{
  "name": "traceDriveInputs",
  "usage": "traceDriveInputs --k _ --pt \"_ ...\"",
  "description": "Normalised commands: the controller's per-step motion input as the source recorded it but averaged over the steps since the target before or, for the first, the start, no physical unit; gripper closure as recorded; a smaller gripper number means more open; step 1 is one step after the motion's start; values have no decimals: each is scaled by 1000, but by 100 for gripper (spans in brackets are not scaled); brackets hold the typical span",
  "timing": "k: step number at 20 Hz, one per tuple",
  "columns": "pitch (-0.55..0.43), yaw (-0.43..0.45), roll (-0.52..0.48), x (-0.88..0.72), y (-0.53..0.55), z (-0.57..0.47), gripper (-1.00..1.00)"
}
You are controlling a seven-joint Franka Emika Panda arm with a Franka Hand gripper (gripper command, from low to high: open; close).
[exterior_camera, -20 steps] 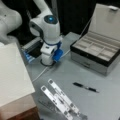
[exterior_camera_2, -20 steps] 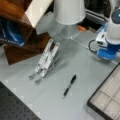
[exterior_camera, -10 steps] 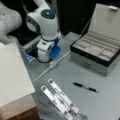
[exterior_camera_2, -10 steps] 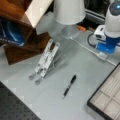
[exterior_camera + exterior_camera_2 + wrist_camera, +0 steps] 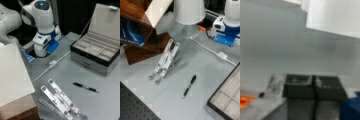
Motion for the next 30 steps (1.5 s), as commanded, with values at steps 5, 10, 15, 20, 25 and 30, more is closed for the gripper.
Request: traceDriveInputs --k 5,10,15,20,25,30 --pt "-10 34 37 -57 -142 231 100" --pt "50 33 -39 18 -117 316 -100" --pt "94 41 -115 142 -94 219 -100" --pt "161 29 -119 306 -91 295 -100" --pt "216 24 -130 454 -91 340 -100" --pt "304 32 -165 551 -82 422 -100"
